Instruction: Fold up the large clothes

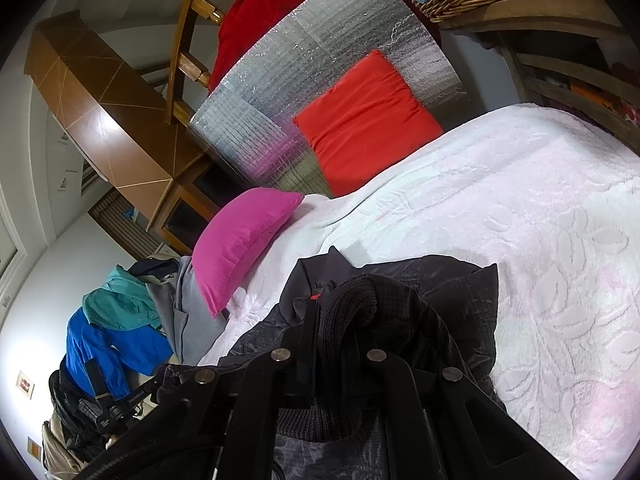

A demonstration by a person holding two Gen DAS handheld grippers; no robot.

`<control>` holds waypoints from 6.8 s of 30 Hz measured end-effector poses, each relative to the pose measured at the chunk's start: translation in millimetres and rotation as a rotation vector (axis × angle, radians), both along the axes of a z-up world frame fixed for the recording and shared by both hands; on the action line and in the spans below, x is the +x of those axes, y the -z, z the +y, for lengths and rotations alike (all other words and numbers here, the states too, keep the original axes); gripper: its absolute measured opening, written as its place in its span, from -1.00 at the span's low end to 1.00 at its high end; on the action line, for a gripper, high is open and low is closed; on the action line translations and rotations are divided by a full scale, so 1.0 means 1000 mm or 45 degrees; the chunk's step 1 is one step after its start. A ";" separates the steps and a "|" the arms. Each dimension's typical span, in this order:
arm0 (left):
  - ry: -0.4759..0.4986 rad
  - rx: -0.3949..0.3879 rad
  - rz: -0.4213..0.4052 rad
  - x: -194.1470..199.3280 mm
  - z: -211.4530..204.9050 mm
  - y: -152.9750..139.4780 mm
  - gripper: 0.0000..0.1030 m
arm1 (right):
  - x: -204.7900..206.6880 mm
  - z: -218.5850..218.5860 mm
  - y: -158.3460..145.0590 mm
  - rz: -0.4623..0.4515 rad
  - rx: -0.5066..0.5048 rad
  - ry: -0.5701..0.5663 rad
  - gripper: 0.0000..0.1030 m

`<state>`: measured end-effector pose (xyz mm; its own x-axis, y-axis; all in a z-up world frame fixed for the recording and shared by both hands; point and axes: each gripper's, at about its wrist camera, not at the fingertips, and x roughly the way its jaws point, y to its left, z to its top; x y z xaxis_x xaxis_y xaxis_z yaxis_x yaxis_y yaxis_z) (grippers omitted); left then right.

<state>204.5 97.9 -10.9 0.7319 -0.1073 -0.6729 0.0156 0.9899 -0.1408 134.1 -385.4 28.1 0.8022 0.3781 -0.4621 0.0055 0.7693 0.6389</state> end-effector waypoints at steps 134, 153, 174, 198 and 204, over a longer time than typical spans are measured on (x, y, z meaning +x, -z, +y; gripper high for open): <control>0.039 0.034 0.367 0.210 -0.033 0.086 -0.82 | 0.201 -0.059 0.121 0.499 0.239 0.055 -0.84; -0.046 -0.394 0.242 0.202 0.015 0.043 0.32 | 0.177 -0.084 0.096 0.350 0.403 0.195 0.45; 0.168 0.085 0.350 0.204 -0.028 0.097 0.37 | 0.202 -0.028 0.115 0.472 -0.359 -0.133 -0.09; 0.103 -0.082 0.280 0.233 0.000 0.097 0.21 | 0.204 -0.067 0.116 0.427 -0.214 0.017 0.27; 0.241 0.184 0.352 0.251 -0.057 0.114 -0.16 | 0.219 -0.055 0.120 0.440 -0.295 -0.014 0.05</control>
